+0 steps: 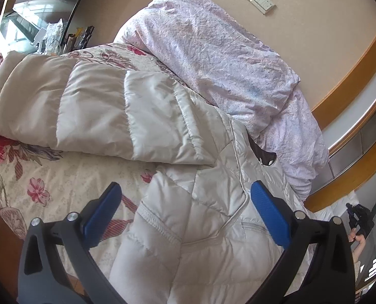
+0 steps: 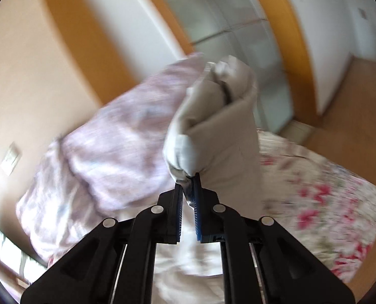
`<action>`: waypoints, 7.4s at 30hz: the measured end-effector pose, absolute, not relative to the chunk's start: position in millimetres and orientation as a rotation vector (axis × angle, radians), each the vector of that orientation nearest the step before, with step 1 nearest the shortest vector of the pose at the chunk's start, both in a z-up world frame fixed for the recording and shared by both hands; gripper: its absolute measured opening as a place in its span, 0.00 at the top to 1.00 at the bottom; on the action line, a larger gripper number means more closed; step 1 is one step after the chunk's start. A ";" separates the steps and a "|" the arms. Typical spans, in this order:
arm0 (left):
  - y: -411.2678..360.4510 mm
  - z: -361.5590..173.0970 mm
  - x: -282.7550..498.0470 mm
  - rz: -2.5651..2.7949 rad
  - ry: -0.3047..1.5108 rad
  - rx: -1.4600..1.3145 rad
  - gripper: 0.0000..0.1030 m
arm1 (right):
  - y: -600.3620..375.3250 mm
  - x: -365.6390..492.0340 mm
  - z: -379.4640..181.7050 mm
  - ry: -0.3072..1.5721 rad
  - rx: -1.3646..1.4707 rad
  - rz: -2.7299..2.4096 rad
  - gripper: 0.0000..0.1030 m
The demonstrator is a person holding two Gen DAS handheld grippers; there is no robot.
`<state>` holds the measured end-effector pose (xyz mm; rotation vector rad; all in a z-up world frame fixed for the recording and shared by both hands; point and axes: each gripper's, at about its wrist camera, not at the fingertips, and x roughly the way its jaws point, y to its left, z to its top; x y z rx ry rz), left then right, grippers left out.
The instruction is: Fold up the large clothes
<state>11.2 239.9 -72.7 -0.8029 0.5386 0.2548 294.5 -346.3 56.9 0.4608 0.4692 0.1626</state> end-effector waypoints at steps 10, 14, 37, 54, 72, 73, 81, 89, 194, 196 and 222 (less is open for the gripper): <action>262.4 -74.2 -29.4 0.388 0.479 -0.819 0.02 | -137.2 301.5 34.6 0.613 0.193 0.550 0.92; 268.7 -71.0 -40.9 0.432 0.447 -0.803 0.02 | -68.2 295.1 -13.9 0.714 0.000 0.570 0.92; 313.1 -91.9 -67.0 0.570 0.407 -0.936 0.02 | 11.9 292.7 -107.9 0.860 -0.351 0.371 0.45; 360.3 -117.0 -72.6 0.695 0.317 -1.287 0.21 | -55.8 253.5 -72.2 0.928 -0.006 0.537 0.30; 399.1 -72.0 -56.0 0.761 0.349 -1.157 0.88 | -132.2 250.4 -67.3 0.956 0.113 0.529 0.24; 395.5 -54.7 -47.8 0.752 0.347 -1.101 0.88 | -136.8 250.6 -67.0 0.952 0.113 0.526 0.23; 296.1 75.6 64.3 0.473 0.336 -0.692 0.88 | -176.0 253.3 -65.6 0.918 0.143 0.482 0.23; 121.0 87.7 198.4 -0.002 0.465 -0.474 0.88 | -216.9 260.0 -65.6 0.904 0.176 0.393 0.23; 211.9 -112.3 -53.0 -0.060 0.833 -0.704 0.24 | -418.2 170.2 -154.1 1.153 0.567 0.615 0.24; 210.8 -115.1 -59.3 -0.066 0.833 -0.733 0.28 | -415.1 166.7 -158.8 1.168 0.558 0.619 0.24; 206.2 -135.7 -61.5 -0.075 0.855 -0.860 0.69 | -411.2 158.2 -168.3 1.148 0.573 0.678 0.56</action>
